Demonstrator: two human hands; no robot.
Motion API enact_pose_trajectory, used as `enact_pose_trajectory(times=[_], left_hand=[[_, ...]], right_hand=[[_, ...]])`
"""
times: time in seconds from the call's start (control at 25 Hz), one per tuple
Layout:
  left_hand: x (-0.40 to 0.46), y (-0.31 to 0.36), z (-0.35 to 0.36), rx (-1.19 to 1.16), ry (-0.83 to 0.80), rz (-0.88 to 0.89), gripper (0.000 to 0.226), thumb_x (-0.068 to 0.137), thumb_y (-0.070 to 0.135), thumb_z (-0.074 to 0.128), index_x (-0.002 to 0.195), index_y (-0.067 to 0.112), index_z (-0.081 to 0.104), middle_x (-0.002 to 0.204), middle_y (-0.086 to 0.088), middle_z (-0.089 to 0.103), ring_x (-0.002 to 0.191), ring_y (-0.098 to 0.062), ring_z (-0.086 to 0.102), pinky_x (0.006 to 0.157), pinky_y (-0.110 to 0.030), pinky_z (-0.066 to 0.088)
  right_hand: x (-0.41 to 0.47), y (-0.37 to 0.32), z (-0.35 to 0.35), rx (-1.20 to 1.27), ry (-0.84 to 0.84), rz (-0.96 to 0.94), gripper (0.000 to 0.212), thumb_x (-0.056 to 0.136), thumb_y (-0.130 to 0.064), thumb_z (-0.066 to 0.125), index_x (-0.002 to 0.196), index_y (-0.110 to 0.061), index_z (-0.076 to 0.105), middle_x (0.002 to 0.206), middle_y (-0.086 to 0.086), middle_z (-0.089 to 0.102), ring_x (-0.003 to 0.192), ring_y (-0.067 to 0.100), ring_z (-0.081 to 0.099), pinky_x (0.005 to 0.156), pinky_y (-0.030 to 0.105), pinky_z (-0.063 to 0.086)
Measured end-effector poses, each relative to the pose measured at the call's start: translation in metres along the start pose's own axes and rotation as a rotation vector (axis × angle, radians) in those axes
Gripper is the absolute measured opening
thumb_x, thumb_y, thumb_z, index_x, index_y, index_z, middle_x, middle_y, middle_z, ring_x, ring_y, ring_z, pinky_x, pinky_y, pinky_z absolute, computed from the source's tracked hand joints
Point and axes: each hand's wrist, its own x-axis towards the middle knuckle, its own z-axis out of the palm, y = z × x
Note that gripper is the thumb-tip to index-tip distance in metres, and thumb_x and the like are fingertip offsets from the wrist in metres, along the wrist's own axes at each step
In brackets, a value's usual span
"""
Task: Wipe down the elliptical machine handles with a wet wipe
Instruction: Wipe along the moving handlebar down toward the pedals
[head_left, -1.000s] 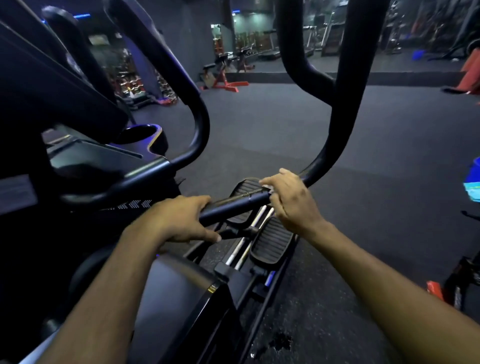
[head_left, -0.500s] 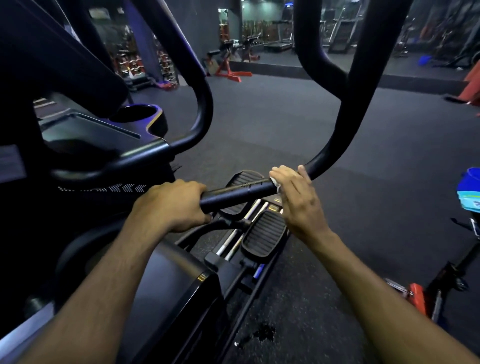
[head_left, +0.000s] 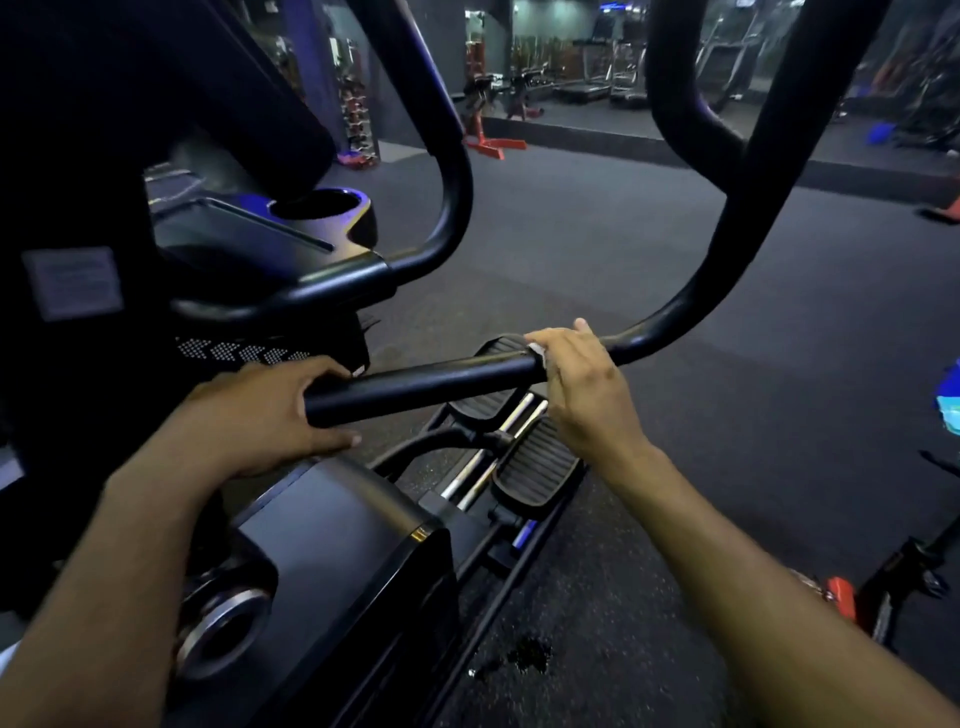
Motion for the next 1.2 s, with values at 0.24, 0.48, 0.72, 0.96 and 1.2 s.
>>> enact_pose_trajectory(times=[0.24,0.48,0.72,0.96,1.2], left_hand=[[-0.024,-0.034,0.030,-0.415,0.254,0.044,0.074,0.068,0.085,0.071,0.132,0.051,0.058,0.111,0.018,0.068,0.096,-0.013,0.064,0.093,-0.036,0.050],[-0.033,-0.057,0.052,-1.076,0.293,0.002,0.080,0.075,0.100,0.036,0.124,0.046,0.069,0.120,-0.007,0.073,0.085,-0.031,0.078,0.087,-0.048,0.060],[-0.040,-0.067,0.064,-1.283,0.172,0.031,0.098,0.074,0.102,0.031,0.129,0.029,0.067,0.104,-0.016,0.079,0.094,-0.037,0.076,0.086,-0.045,0.057],[-0.041,-0.073,0.071,-1.335,0.185,0.065,0.096,0.065,0.107,0.033,0.118,0.034,0.067,0.095,-0.019,0.078,0.069,-0.031,0.073,0.058,-0.030,0.055],[-0.042,-0.078,0.078,-1.383,0.258,0.043,0.091,0.068,0.105,0.033,0.123,0.038,0.062,0.095,-0.014,0.078,0.067,-0.032,0.068,0.067,-0.041,0.051]], right_hand=[[-0.005,0.002,-0.004,-0.067,0.011,0.007,0.035,0.101,-0.011,0.037,0.124,-0.005,0.063,0.123,0.010,0.067,0.119,0.029,0.061,0.122,0.050,0.026],[-0.022,-0.004,-0.001,-0.112,-0.001,-0.204,0.041,0.102,-0.003,0.037,0.137,-0.003,0.057,0.140,0.011,0.059,0.137,0.026,0.051,0.123,0.050,0.025],[-0.008,-0.034,0.011,-0.051,0.013,-0.090,0.035,0.096,-0.001,0.042,0.125,-0.004,0.063,0.123,0.009,0.066,0.119,0.024,0.059,0.123,0.044,0.027],[0.007,-0.069,0.021,-0.080,0.031,0.109,0.032,0.099,-0.015,0.039,0.112,-0.007,0.067,0.109,0.009,0.069,0.105,0.029,0.064,0.121,0.047,0.028],[-0.012,-0.069,0.023,-0.131,0.066,-0.110,0.037,0.101,-0.008,0.038,0.130,-0.005,0.062,0.134,0.010,0.063,0.131,0.026,0.055,0.124,0.053,0.020]])
